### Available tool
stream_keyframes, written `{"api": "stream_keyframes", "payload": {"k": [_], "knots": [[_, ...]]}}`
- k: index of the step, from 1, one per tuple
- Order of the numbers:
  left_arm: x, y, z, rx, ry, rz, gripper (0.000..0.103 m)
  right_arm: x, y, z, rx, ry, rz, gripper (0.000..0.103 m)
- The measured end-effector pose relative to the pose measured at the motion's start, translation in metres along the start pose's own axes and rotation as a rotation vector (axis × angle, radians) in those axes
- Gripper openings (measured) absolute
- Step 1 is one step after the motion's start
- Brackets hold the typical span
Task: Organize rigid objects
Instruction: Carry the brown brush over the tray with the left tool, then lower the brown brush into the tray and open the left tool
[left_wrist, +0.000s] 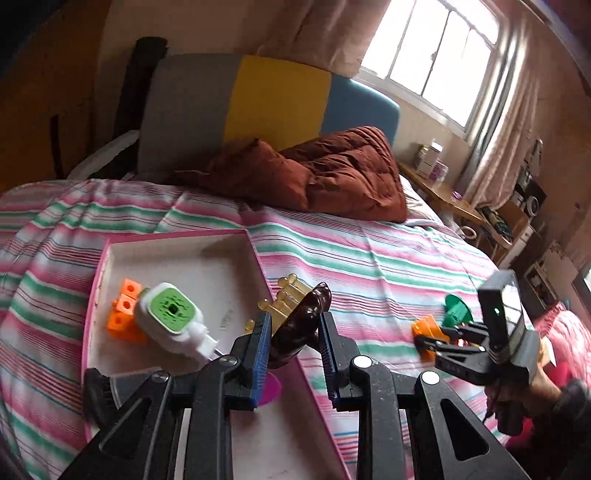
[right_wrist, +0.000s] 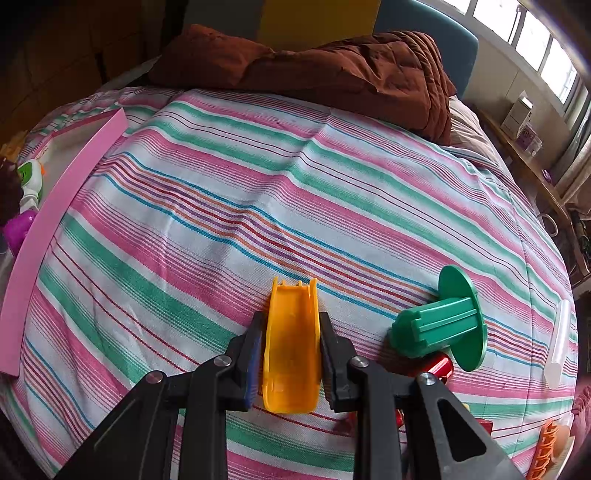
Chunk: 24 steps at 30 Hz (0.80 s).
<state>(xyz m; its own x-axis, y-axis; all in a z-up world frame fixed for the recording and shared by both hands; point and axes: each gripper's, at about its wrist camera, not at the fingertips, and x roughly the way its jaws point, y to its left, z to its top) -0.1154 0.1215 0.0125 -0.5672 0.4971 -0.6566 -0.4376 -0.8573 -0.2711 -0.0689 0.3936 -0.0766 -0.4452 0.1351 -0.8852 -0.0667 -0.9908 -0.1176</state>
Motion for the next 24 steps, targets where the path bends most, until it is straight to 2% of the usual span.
{"api": "stream_keyframes", "payload": {"k": [4, 10, 13, 16, 21, 24], "knots": [[0.017, 0.026, 0.014, -0.037, 0.016, 0.049, 0.026, 0.000, 0.000, 0.000, -0.001, 0.000, 0.000, 0.025], [0.048, 0.037, 0.020, -0.027, 0.061, 0.114, 0.026, 0.000, 0.001, 0.000, -0.003, -0.001, -0.002, 0.025], [0.057, 0.041, 0.019, -0.033, 0.078, 0.122, 0.026, 0.000, 0.001, 0.000, -0.004, -0.001, -0.003, 0.025], [0.055, 0.044, 0.020, -0.053, 0.072, 0.146, 0.030, 0.000, 0.002, 0.000, -0.003, -0.001, -0.004, 0.025], [0.031, 0.040, 0.016, -0.045, 0.010, 0.169, 0.035, 0.000, 0.003, 0.000, -0.003, -0.002, -0.005, 0.025], [0.014, 0.037, 0.010, -0.051, -0.014, 0.169, 0.043, 0.000, 0.004, 0.000, -0.004, -0.004, -0.009, 0.025]]}}
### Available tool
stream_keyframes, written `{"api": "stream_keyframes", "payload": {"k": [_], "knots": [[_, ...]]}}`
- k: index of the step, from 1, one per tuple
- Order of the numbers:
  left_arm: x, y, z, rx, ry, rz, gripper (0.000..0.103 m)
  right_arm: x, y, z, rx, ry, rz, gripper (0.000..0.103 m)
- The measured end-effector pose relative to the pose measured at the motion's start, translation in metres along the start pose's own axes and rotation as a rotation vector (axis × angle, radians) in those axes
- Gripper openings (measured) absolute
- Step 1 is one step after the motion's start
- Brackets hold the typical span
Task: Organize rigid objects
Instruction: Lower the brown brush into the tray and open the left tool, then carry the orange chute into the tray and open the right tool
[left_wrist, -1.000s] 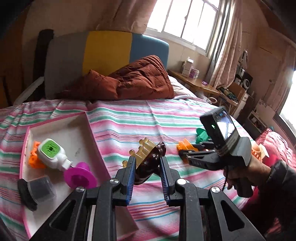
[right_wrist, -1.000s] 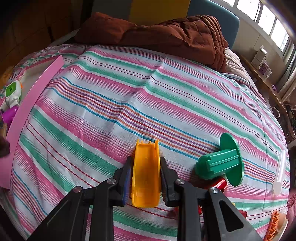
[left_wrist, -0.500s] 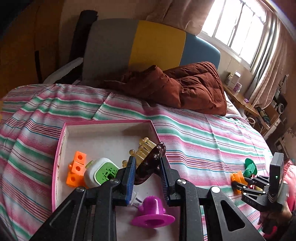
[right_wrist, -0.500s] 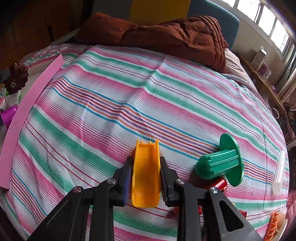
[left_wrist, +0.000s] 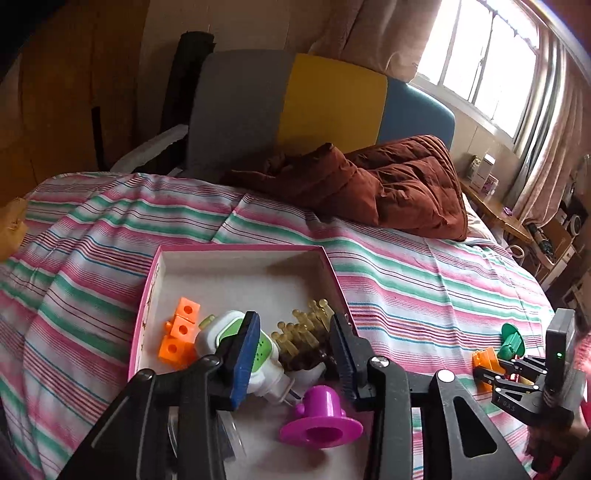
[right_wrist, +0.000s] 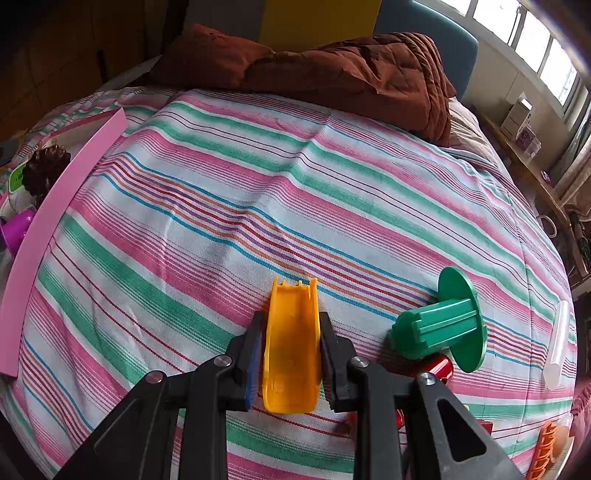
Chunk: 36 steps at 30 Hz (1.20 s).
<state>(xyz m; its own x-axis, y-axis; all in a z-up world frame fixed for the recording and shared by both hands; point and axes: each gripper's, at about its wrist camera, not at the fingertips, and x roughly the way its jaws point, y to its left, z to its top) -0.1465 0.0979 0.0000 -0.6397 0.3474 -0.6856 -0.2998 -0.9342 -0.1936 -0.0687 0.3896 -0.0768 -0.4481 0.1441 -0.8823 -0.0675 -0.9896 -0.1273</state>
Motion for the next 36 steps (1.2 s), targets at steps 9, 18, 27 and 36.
{"api": "stream_keyframes", "payload": {"k": [9, 18, 27, 36], "knots": [[-0.032, -0.012, -0.047, 0.019, 0.039, -0.013, 0.044, -0.001, 0.004, -0.002, -0.020, -0.012, -0.017, 0.025], [-0.049, -0.014, -0.086, 0.027, 0.100, -0.007, 0.044, 0.000, 0.004, -0.001, -0.027, -0.024, -0.030, 0.025], [-0.063, -0.012, -0.093, 0.030, 0.079, 0.009, 0.051, -0.002, 0.007, -0.004, -0.002, -0.026, -0.050, 0.025], [-0.073, -0.006, -0.095, 0.029, 0.068, 0.013, 0.056, -0.008, 0.015, -0.010, 0.046, -0.015, -0.093, 0.025]]}}
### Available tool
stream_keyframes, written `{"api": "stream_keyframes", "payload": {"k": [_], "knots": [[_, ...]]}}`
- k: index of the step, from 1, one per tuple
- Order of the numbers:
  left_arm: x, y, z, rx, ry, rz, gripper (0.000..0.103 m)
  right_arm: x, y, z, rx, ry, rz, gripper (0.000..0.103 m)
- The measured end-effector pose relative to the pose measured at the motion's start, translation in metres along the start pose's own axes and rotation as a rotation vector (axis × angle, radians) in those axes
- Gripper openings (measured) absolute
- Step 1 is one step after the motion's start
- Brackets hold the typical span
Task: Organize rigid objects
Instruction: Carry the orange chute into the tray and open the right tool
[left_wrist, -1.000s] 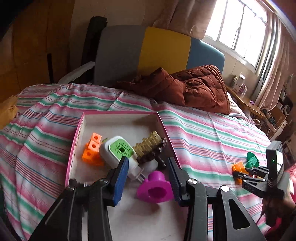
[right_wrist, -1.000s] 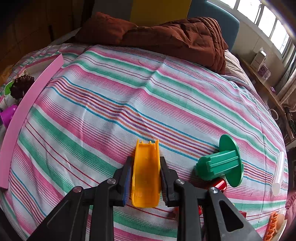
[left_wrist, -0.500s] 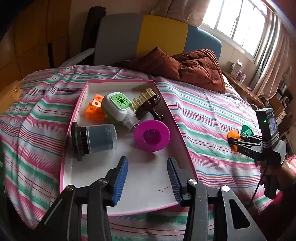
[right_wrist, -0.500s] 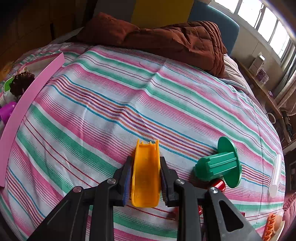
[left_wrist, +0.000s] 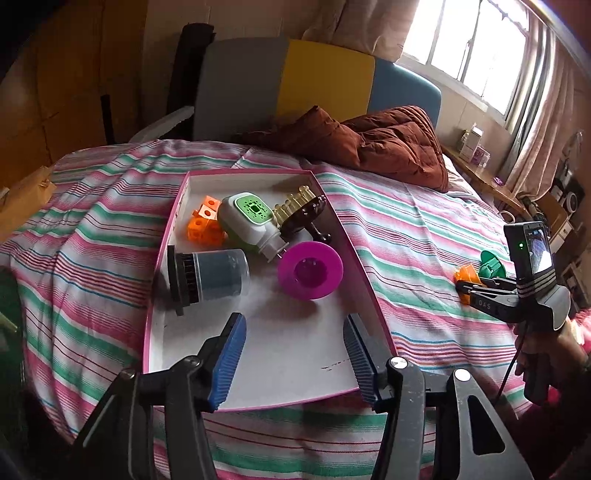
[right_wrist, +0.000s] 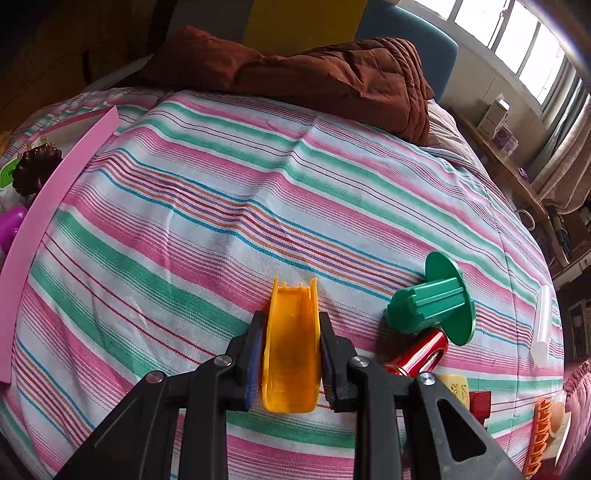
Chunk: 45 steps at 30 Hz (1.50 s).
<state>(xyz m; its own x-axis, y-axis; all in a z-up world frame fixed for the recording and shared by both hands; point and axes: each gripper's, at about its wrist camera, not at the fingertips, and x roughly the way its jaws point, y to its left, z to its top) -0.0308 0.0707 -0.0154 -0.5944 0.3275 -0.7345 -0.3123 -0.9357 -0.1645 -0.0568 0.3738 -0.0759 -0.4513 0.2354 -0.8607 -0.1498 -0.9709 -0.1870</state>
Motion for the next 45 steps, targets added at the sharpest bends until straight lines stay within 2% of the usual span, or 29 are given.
{"api": "stream_keyframes", "payload": {"k": [10, 17, 23, 29, 34, 38, 42, 45], "knots": [[-0.003, 0.011, -0.005, -0.024, -0.002, 0.003, 0.056, -0.023, 0.024, -0.011, 0.044, 0.010, 0.153, 0.025], [-0.008, 0.022, -0.005, -0.051, -0.020, 0.011, 0.056, -0.053, 0.064, -0.007, 0.011, -0.048, 0.286, 0.025], [-0.020, 0.044, -0.004, -0.111, -0.065, 0.057, 0.056, -0.087, 0.108, 0.006, -0.089, -0.107, 0.420, 0.025], [-0.023, 0.064, -0.003, -0.157, -0.068, 0.088, 0.056, -0.097, 0.164, 0.011, -0.239, -0.084, 0.504, 0.025], [-0.020, 0.068, -0.006, -0.158, -0.055, 0.090, 0.056, -0.077, 0.200, 0.015, -0.315, -0.031, 0.484, 0.025], [-0.017, 0.064, -0.008, -0.146, -0.040, 0.083, 0.056, -0.051, 0.207, 0.019, -0.314, 0.032, 0.415, 0.026], [-0.014, 0.061, -0.008, -0.136, -0.032, 0.083, 0.056, -0.049, 0.201, 0.018, -0.270, -0.003, 0.434, 0.026], [-0.012, 0.058, -0.008, -0.128, -0.025, 0.087, 0.056, -0.050, 0.204, 0.016, -0.272, -0.025, 0.411, 0.026]]}}
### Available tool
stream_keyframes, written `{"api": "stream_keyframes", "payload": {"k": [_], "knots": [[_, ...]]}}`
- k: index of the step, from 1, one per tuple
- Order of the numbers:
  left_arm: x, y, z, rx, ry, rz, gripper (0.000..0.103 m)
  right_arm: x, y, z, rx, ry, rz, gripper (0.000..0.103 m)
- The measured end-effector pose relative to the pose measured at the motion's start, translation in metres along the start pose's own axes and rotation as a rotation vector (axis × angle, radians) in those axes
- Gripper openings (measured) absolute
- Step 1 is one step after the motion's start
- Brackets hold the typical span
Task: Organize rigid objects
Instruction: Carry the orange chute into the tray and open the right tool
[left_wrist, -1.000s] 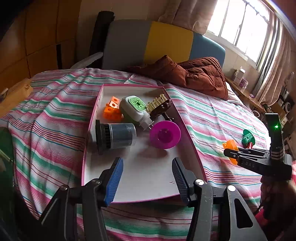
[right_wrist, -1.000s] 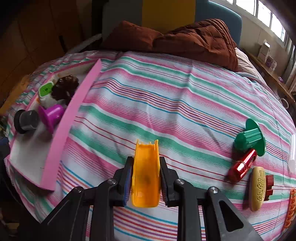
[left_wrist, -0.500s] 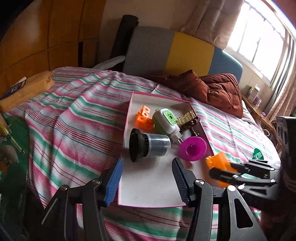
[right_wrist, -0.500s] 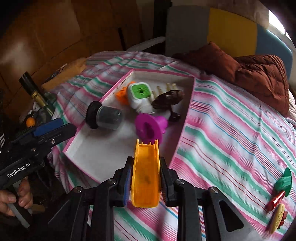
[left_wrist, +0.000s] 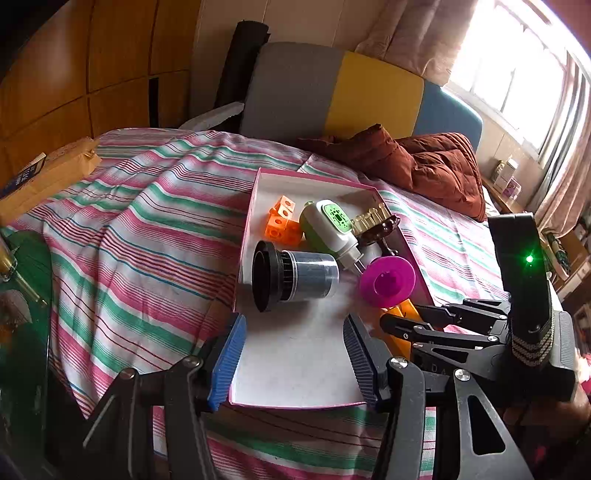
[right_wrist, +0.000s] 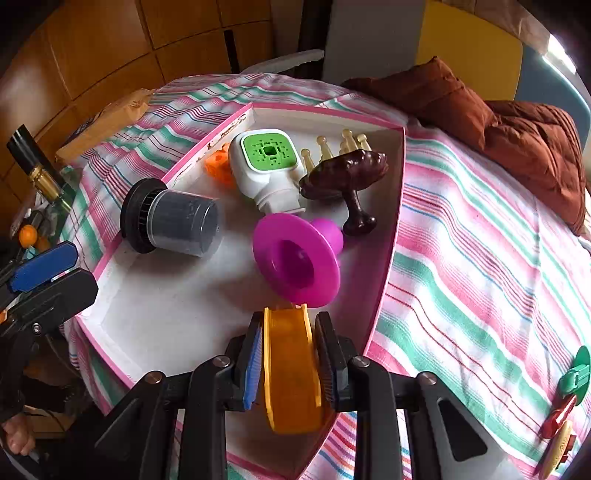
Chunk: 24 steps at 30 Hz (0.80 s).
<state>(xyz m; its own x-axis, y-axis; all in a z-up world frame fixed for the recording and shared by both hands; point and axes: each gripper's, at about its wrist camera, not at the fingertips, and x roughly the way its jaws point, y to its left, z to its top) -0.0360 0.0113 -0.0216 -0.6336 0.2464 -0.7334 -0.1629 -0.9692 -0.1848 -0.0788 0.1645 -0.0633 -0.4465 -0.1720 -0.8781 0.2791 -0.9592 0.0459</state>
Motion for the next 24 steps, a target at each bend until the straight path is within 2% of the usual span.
{"api": "stream_keyframes", "payload": {"k": [3, 6, 13, 24], "knots": [[0.001, -0.002, 0.000, 0.007, 0.005, -0.001, 0.056, -0.002, 0.005, 0.000, -0.010, -0.002, -0.019, 0.028], [0.001, -0.007, 0.000, 0.020, 0.004, -0.005, 0.056, -0.008, -0.001, -0.003, 0.023, -0.016, 0.013, 0.034], [-0.002, -0.017, -0.002, 0.047, -0.002, -0.010, 0.058, -0.039, -0.016, -0.008, 0.103, -0.103, 0.043, 0.037], [-0.007, -0.037, -0.004, 0.106, -0.010, -0.017, 0.058, -0.067, -0.052, -0.027, 0.212, -0.167, -0.034, 0.037]]}}
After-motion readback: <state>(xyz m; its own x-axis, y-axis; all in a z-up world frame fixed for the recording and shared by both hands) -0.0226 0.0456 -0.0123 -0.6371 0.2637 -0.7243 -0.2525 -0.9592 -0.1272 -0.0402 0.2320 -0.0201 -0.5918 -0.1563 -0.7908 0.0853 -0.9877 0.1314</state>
